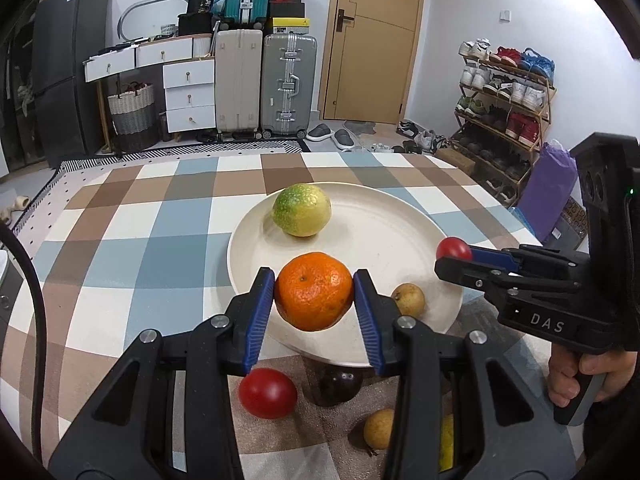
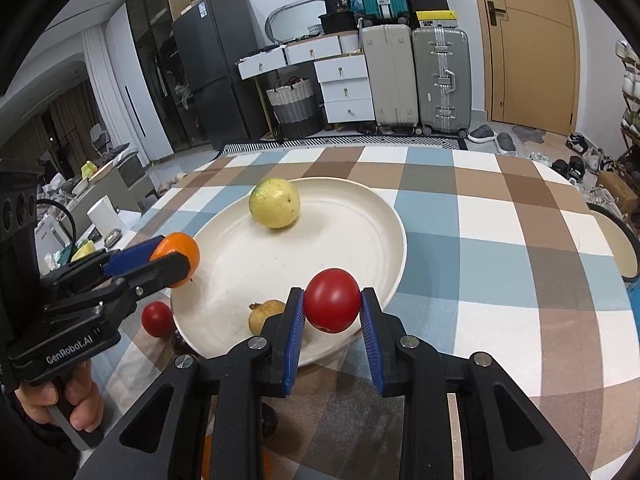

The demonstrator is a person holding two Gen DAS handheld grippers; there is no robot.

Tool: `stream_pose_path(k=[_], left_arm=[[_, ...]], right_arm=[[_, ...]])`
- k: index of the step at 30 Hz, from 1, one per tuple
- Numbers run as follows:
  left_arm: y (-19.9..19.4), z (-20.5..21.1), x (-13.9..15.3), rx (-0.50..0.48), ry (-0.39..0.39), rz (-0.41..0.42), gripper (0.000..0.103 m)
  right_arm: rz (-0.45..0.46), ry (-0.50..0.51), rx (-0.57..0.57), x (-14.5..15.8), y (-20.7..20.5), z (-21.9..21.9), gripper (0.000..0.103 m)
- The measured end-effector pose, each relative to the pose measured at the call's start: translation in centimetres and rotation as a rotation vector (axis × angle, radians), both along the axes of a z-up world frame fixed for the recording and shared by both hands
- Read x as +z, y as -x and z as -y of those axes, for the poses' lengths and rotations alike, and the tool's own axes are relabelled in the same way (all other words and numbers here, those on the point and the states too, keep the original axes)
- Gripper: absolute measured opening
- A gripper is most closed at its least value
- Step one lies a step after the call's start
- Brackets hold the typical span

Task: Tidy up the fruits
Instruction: 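Lift and carry the orange and tomato over the white plate, then lower the orange and tomato onto the plate and open both tools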

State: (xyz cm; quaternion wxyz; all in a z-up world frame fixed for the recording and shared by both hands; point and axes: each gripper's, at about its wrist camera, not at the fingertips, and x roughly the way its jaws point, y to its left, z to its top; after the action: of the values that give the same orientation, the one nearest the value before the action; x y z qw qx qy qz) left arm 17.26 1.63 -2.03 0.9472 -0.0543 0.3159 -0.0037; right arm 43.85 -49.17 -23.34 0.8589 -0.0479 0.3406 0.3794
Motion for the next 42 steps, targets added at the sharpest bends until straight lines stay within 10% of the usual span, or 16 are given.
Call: stream_pose_path(k=[17,28,36,42], left_arm=[[0.4,0.3,-0.1,-0.005,0.005,0.019,0.038],[1.6,-0.4,0.8,0.025,-0.001,0.056,0.083],[3.3,-1.7,1.5,0.059,-0.003,0.054,0.091],[4.2,-1.7,2.2,0.062,-0.009,0.058,0.103]], right_arm=[[0.034,-0.016,-0.035,0.7,0.7,1.0,0.038],[-0.005,-0.068,-0.031,0.8,1.0,2.6,0.077],[-0.016,-0.09,-0.073,1.4,1.2,3.8,0.102],[-0.043,-0.084,-0.04,1.3,1.4,3.4,0.103]])
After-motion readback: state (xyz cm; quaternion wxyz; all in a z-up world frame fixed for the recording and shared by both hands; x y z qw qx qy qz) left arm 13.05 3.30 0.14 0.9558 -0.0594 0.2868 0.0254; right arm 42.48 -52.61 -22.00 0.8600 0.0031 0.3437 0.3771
